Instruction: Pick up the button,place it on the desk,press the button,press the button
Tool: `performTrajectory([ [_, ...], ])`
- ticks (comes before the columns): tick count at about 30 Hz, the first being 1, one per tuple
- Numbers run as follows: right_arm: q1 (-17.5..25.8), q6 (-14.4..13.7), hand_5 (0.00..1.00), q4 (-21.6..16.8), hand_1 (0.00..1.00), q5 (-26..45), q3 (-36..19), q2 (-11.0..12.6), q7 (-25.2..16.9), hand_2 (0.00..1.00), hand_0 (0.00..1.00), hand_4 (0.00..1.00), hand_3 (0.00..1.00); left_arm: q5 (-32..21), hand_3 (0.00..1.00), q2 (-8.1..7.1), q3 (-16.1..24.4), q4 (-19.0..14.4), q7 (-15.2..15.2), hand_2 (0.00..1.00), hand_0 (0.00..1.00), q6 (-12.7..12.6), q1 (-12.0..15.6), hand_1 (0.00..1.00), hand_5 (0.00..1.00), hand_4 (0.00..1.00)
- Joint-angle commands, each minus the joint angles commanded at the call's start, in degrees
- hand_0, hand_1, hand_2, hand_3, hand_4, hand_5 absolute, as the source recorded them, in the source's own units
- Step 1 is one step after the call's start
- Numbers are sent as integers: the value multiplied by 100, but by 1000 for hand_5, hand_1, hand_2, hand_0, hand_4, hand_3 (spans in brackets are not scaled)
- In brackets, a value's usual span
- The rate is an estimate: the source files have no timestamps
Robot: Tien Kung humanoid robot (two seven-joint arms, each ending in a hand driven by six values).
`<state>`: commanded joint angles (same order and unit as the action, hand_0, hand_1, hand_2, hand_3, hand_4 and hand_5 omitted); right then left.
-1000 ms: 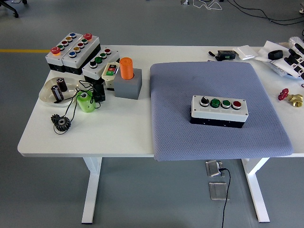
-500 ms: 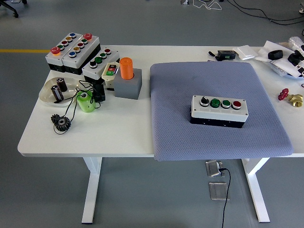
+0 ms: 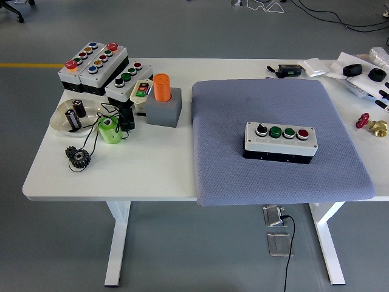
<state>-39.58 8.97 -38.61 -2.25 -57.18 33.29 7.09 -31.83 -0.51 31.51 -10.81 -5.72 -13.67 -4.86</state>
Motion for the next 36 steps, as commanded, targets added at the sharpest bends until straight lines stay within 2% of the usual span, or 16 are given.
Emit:
performTrajectory([
  [1, 2, 5, 998, 2, 842, -2, -3, 1, 11, 892, 883, 610, 833, -3, 675, 0, -6, 0, 0, 812, 714, 0, 3, 780, 971, 430],
  [2, 16, 36, 998, 1, 871, -46, -17, 13, 71, 918, 931, 611, 867, -15, 675, 1, -30, 2, -1, 812, 714, 1, 16, 780, 971, 430],
  [8, 39, 111, 998, -32, 885, -202, -36, 53, 189, 937, 951, 618, 885, 6, 675, -6, -22, -4, 1, 812, 714, 4, 28, 780, 973, 429],
  [24, -6, -31, 998, -123, 909, -672, -45, 54, 121, 961, 981, 618, 919, 109, 673, -9, 155, -18, -4, 811, 714, 12, -40, 780, 972, 430],
  [31, -25, 15, 998, -226, 910, -121, 145, 107, -44, 962, 994, 626, 935, 107, 673, -11, 170, -14, -4, 811, 713, 12, -63, 780, 968, 428],
  [32, -28, -19, 998, -257, 885, -37, 175, 114, -79, 929, 949, 618, 898, 104, 673, -11, 166, -13, -3, 811, 713, 11, -64, 780, 975, 427],
  [36, -46, -215, 998, -302, 885, -44, 175, 103, -205, 929, 949, 618, 898, 95, 673, -9, 153, -11, -2, 811, 713, 7, -67, 780, 975, 427],
])
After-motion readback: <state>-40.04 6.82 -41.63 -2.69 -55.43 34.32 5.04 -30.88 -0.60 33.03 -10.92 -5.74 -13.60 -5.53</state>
